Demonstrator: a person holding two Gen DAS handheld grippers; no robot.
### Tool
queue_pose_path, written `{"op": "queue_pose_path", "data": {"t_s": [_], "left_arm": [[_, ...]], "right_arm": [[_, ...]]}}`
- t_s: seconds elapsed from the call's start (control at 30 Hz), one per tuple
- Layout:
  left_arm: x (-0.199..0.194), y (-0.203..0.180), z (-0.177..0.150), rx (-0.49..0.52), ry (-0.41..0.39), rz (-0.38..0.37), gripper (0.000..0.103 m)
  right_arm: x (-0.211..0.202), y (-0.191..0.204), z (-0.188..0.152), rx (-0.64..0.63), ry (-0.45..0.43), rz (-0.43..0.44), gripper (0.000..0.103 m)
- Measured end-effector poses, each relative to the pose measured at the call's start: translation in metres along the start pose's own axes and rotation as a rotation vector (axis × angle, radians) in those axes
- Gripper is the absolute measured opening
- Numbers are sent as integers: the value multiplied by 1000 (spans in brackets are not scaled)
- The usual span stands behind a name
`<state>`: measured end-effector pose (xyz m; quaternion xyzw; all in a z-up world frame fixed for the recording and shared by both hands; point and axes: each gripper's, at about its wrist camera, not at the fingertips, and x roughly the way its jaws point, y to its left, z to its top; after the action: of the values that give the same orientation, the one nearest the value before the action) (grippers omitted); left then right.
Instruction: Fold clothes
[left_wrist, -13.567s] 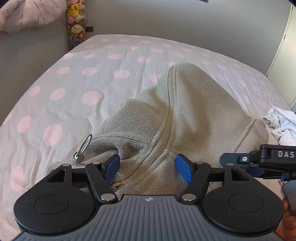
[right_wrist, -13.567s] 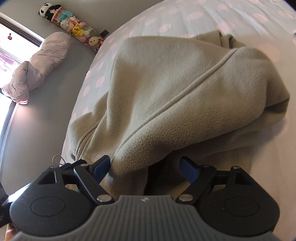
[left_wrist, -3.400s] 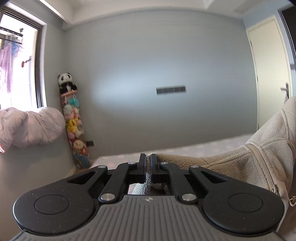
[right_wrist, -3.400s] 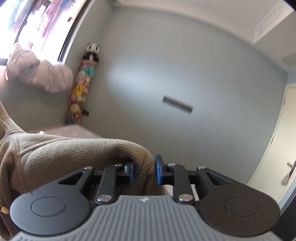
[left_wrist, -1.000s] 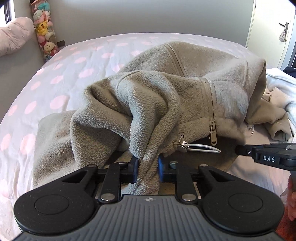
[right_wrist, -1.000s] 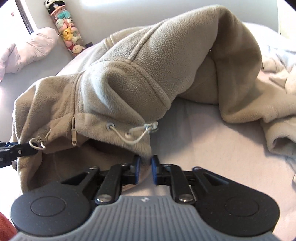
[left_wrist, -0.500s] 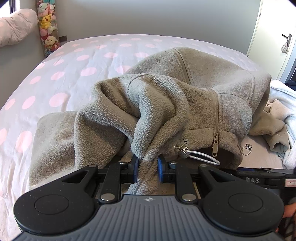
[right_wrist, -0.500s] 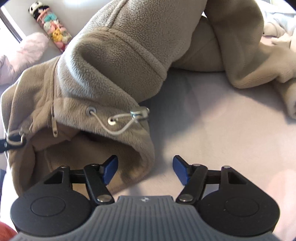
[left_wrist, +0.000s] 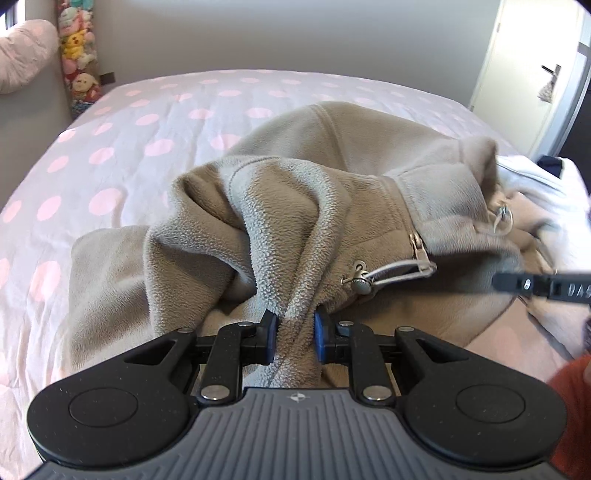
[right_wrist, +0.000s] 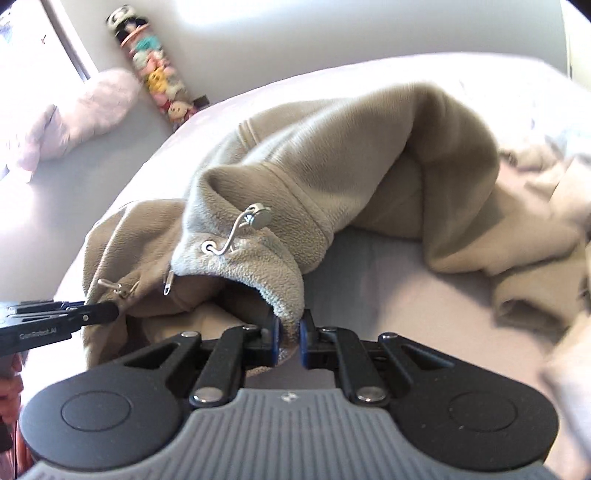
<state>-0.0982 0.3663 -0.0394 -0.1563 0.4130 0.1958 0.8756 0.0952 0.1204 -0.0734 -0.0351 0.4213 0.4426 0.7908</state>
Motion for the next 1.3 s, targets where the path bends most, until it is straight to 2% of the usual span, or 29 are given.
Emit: {"op": "queue_pose_path", "data": {"t_s": [0.23, 0.3, 0.4, 0.47, 0.6, 0.7, 0.83, 0.9, 1.0, 1.03, 1.07, 1.1, 1.17, 1.3], "left_arm": [[-28, -15, -11, -32, 18, -189, 17], [-36, -18, -8, -35, 20, -255, 17], [-44, -27, -9, -25, 30, -331, 17], [-44, -31, -12, -16, 47, -359, 17], [-19, -41, -22, 21, 121, -246, 17], [11, -36, -29, 6, 198, -172, 17], [37, -31, -37, -30, 253, -116, 21], [42, -31, -38, -49, 254, -105, 24], [36, -29, -39, -74, 228, -98, 39], [33, -27, -41, -78, 206, -91, 46], [28, -22, -39, -85, 181, -87, 48], [21, -16, -36, -101, 157, -92, 48], [9, -3, -28, -143, 105, -107, 52], [-8, 28, -3, -208, 2, -127, 54]], "right_arm": [[-59, 28, 27, -88, -106, -92, 11], [-86, 21, 33, -133, -151, -138, 11], [-102, 17, 42, -142, -177, -157, 12], [-111, 15, 48, -145, -192, -168, 12], [-82, 17, 53, -166, -131, -157, 12], [-59, 15, 29, -162, -85, -136, 12], [-15, 16, 8, -165, -25, -135, 13], [2, 16, -3, -170, 29, -134, 13], [17, 11, -17, -171, 107, -140, 15], [18, 8, -20, -165, 119, -144, 18], [18, 5, -23, -159, 131, -149, 23], [13, 1, -23, -141, 126, -146, 27], [0, -8, -20, -103, 104, -139, 47], [-32, -22, -7, -66, 20, -158, 57]]}}
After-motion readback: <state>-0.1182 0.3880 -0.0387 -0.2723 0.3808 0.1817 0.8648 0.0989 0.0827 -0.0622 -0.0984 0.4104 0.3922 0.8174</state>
